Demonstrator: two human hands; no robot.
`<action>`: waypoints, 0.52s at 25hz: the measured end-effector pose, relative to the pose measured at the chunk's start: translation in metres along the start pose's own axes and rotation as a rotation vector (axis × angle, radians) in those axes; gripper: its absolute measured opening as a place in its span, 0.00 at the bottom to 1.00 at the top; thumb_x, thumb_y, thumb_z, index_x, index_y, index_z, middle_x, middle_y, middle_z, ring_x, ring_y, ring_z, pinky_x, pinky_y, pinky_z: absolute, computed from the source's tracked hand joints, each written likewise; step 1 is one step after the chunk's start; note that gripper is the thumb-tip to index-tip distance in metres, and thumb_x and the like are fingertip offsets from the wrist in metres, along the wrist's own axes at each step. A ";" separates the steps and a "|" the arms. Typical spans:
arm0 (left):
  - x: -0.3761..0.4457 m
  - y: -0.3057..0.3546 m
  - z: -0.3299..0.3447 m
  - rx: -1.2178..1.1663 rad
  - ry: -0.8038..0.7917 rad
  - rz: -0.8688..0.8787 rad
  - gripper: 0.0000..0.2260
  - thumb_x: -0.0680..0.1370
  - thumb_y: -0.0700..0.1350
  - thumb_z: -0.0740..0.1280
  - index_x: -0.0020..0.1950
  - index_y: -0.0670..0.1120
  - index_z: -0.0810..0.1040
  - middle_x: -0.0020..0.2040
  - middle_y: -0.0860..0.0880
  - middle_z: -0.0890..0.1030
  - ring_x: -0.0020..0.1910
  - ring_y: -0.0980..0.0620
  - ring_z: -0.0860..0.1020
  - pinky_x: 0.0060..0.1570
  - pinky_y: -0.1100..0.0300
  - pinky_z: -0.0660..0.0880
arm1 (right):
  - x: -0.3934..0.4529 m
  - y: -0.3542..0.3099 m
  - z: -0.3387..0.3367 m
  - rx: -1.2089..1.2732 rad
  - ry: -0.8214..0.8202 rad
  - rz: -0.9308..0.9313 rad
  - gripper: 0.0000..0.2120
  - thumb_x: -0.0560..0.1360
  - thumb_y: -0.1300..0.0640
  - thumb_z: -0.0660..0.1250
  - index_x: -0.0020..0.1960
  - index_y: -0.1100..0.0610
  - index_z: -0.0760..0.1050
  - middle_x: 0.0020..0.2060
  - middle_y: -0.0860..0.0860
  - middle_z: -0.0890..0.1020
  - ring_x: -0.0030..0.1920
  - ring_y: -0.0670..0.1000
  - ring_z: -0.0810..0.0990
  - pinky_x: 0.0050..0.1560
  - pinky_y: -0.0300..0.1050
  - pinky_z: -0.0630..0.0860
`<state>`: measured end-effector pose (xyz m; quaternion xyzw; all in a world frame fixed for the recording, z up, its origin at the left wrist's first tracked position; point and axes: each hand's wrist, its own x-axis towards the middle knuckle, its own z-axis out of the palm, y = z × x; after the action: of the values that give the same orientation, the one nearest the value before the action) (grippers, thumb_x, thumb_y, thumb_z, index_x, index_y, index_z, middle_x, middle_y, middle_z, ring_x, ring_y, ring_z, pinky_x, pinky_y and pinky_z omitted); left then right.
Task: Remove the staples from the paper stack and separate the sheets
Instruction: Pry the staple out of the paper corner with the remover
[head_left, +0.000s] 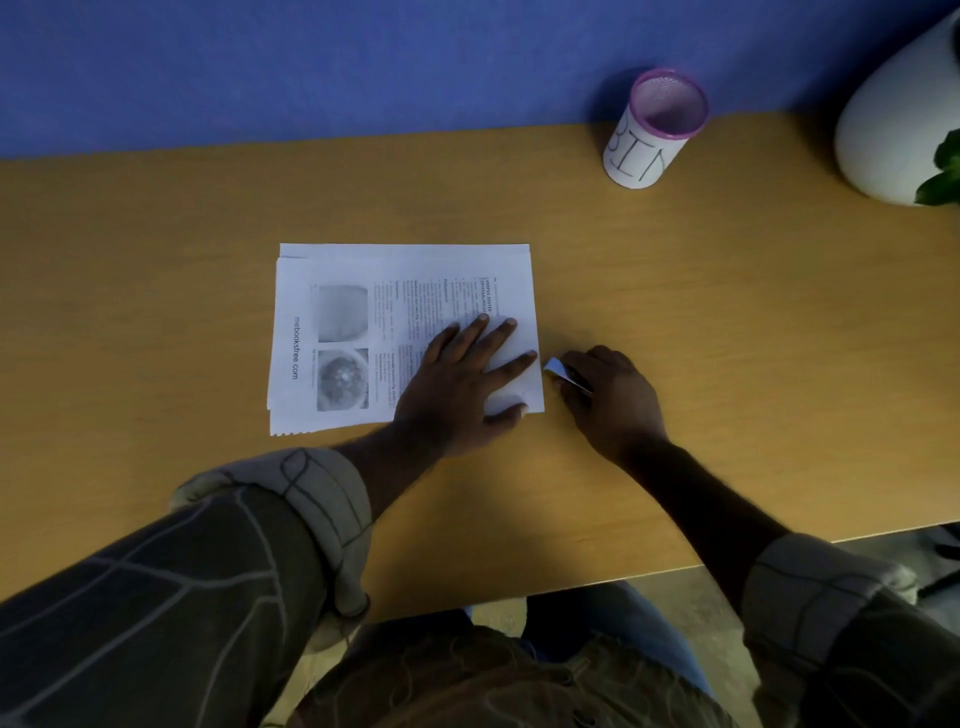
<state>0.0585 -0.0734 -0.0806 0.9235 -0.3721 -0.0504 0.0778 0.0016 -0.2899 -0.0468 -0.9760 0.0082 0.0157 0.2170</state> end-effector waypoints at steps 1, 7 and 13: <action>0.000 0.001 0.000 0.000 -0.006 -0.005 0.31 0.78 0.67 0.56 0.80 0.58 0.60 0.83 0.49 0.56 0.81 0.44 0.54 0.78 0.41 0.52 | 0.002 0.001 -0.001 0.011 -0.012 -0.001 0.14 0.76 0.55 0.68 0.60 0.56 0.77 0.47 0.53 0.80 0.47 0.54 0.77 0.40 0.43 0.71; 0.000 0.002 -0.006 0.033 -0.035 -0.016 0.32 0.79 0.67 0.56 0.80 0.57 0.58 0.83 0.49 0.55 0.81 0.43 0.54 0.78 0.41 0.52 | 0.019 0.004 -0.013 0.131 -0.159 0.012 0.07 0.78 0.53 0.66 0.54 0.55 0.79 0.42 0.49 0.78 0.42 0.49 0.76 0.39 0.43 0.72; 0.001 0.005 -0.008 0.035 -0.026 -0.039 0.30 0.79 0.66 0.56 0.80 0.58 0.60 0.82 0.49 0.57 0.81 0.44 0.55 0.78 0.42 0.54 | 0.051 0.014 -0.049 0.603 -0.394 0.306 0.08 0.79 0.56 0.66 0.47 0.60 0.80 0.35 0.57 0.82 0.32 0.54 0.80 0.35 0.49 0.78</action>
<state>0.0566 -0.0767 -0.0715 0.9311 -0.3559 -0.0576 0.0559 0.0532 -0.3235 -0.0101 -0.8343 0.1162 0.2320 0.4864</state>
